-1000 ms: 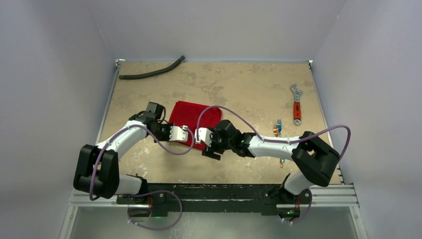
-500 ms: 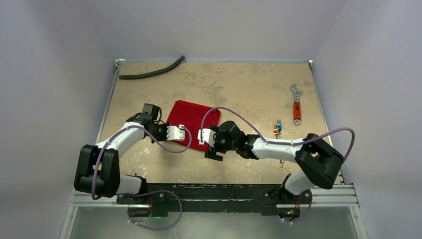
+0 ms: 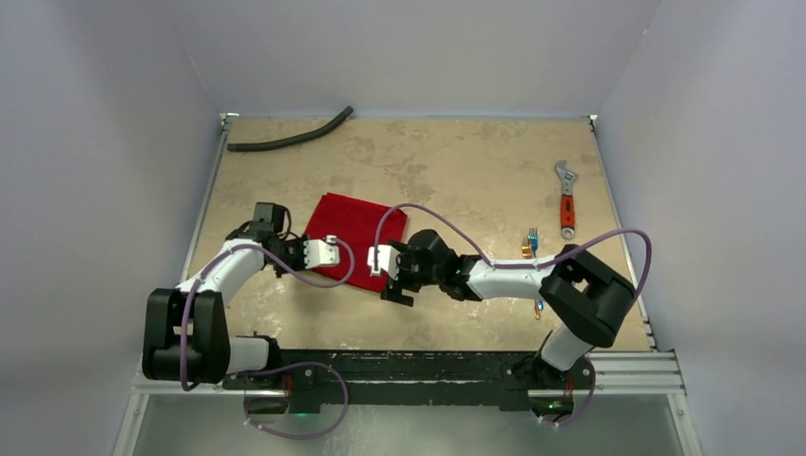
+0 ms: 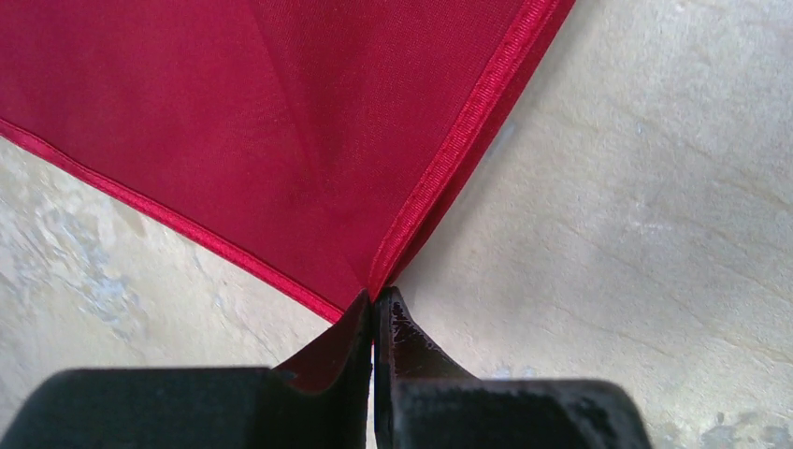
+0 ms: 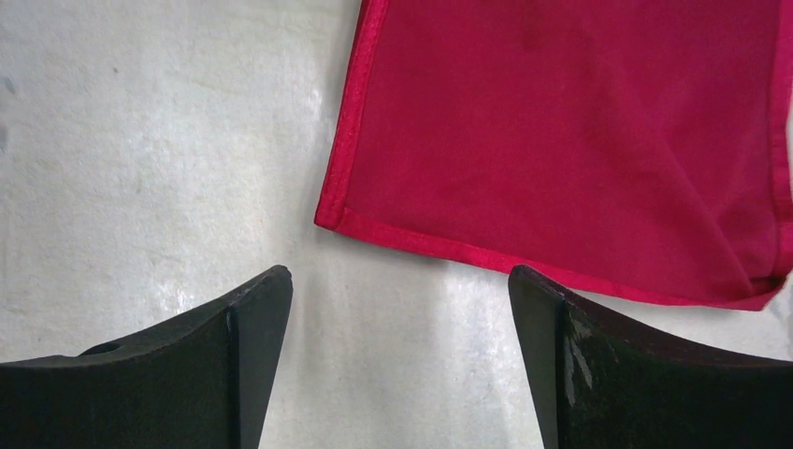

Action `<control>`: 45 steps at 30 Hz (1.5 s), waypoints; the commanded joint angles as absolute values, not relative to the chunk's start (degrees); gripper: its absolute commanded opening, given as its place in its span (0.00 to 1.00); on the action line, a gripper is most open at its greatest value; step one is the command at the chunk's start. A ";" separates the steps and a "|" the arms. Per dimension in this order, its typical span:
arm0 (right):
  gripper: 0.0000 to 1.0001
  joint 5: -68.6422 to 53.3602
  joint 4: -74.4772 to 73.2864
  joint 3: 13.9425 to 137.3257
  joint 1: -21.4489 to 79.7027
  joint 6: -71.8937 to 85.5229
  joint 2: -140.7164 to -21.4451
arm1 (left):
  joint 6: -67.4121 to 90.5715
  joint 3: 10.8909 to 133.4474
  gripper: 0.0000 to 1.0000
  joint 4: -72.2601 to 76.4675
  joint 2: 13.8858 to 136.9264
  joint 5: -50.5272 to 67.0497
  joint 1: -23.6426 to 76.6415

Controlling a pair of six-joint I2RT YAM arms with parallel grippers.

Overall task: Fold the napkin into a case and place the utensils inside
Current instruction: Pick up the upper triangle-folded napkin from the center of the board.

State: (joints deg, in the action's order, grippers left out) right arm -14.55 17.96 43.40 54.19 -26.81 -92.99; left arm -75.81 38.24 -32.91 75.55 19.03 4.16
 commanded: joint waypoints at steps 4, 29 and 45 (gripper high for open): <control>0.90 -11.80 31.40 39.78 57.81 -25.90 -91.59 | -73.43 35.72 0.00 -34.05 73.65 20.74 1.34; 0.84 -0.34 40.26 42.13 57.79 -30.19 -101.48 | -70.58 39.14 0.00 -32.26 75.65 22.23 1.30; 0.83 -10.01 33.61 46.32 57.74 -29.89 -105.52 | -71.64 40.30 0.00 -32.78 76.64 22.17 1.24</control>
